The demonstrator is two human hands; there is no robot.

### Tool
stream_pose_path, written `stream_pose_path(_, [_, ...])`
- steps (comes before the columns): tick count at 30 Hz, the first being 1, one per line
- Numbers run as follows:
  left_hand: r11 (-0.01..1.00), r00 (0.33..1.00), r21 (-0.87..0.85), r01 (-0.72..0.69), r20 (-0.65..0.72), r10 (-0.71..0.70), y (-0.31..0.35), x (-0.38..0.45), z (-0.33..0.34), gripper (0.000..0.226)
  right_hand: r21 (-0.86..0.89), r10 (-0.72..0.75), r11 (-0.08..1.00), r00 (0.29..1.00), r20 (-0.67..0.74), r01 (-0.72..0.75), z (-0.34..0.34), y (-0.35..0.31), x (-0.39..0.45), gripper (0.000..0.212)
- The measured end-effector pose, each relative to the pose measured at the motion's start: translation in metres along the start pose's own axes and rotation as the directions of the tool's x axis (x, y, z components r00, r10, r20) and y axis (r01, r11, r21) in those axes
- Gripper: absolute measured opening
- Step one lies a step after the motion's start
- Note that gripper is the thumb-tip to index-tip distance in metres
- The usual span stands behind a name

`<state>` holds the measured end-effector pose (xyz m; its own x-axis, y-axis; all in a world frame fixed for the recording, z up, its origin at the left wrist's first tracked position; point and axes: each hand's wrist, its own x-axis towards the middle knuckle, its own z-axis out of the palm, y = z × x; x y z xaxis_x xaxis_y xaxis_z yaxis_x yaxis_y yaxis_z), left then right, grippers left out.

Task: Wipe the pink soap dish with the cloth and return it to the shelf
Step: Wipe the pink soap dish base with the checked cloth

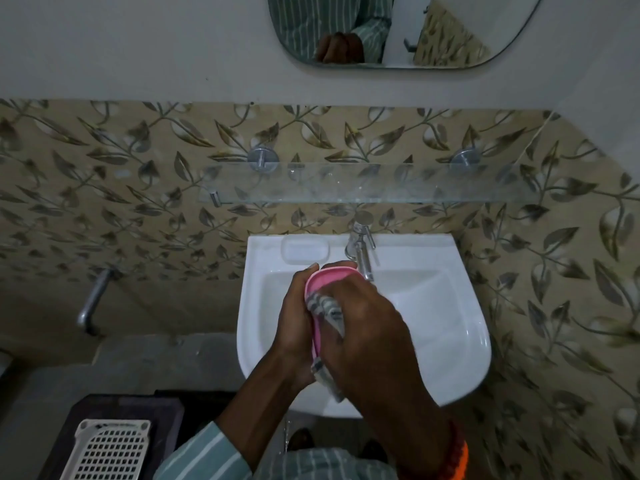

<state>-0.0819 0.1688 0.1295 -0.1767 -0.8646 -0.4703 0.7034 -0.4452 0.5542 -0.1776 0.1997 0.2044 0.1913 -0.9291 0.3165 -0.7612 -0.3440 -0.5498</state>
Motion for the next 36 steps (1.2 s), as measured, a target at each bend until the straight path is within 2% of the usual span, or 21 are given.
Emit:
stream_pose_path(3, [1.000, 0.999, 0.020, 0.024, 0.047, -0.025, 0.015, 0.001, -0.002, 0.053, 0.004, 0.075, 0.997, 0.961, 0.266, -0.078, -0.008, 0.000, -0.012, 0.028])
stream_pose_path(5, [0.998, 0.996, 0.058, -0.004, 0.090, -0.001, 0.017, 0.003, -0.005, 0.053, -0.088, 0.159, 0.987, 0.925, 0.346, -0.137, -0.015, 0.006, -0.017, 0.035])
stream_pose_path(9, [0.994, 0.991, 0.108, -0.017, 0.131, 0.003, 0.013, 0.003, -0.006, 0.056, -0.225, 0.239, 0.958, 0.925, 0.296, -0.176, -0.030, 0.012, -0.015, 0.022])
stream_pose_path(13, [0.997, 0.992, 0.080, -0.005, 0.122, -0.005, 0.017, 0.004, -0.002, 0.060, -0.296, 0.209, 0.946, 0.944, 0.254, -0.130, -0.035, 0.009, -0.014, 0.019])
stream_pose_path(18, [0.994, 0.995, 0.114, 0.002, 0.101, -0.013, 0.016, 0.006, -0.004, 0.062, -0.274, 0.220, 0.948, 0.953, 0.208, -0.160, -0.027, 0.005, -0.012, 0.031])
stream_pose_path(21, [0.984, 0.995, 0.177, 0.004, 0.096, -0.021, 0.004, 0.002, -0.002, 0.059, -0.235, 0.194, 0.957, 0.978, 0.070, -0.173, -0.029, 0.000, 0.006, 0.027])
stream_pose_path(25, [0.983, 0.998, 0.183, -0.022, 0.068, 0.009, 0.012, 0.001, 0.003, 0.059, -0.294, 0.232, 0.942, 0.945, 0.232, -0.159, -0.023, 0.003, -0.008, 0.030])
stream_pose_path(28, [0.984, 0.998, 0.171, -0.055, 0.043, 0.048, 0.024, 0.003, 0.004, 0.058, -0.241, 0.237, 0.958, 0.908, 0.347, -0.157, -0.017, 0.003, -0.024, 0.027])
stream_pose_path(30, [0.986, 0.998, 0.159, -0.056, 0.042, 0.050, 0.024, 0.003, 0.005, 0.057, -0.141, 0.258, 0.965, 0.900, 0.352, -0.221, -0.015, 0.002, -0.025, 0.034])
stream_pose_path(33, [0.993, 0.998, 0.107, -0.055, 0.031, 0.052, 0.024, 0.002, 0.007, 0.056, 0.034, 0.215, 0.972, 0.936, 0.277, -0.233, -0.011, -0.005, -0.020, 0.034])
stream_pose_path(36, [0.994, 0.997, 0.086, -0.064, 0.039, 0.061, 0.019, 0.000, 0.010, 0.056, 0.006, 0.143, 0.989, 0.982, 0.125, -0.145, -0.008, -0.005, -0.008, 0.034])
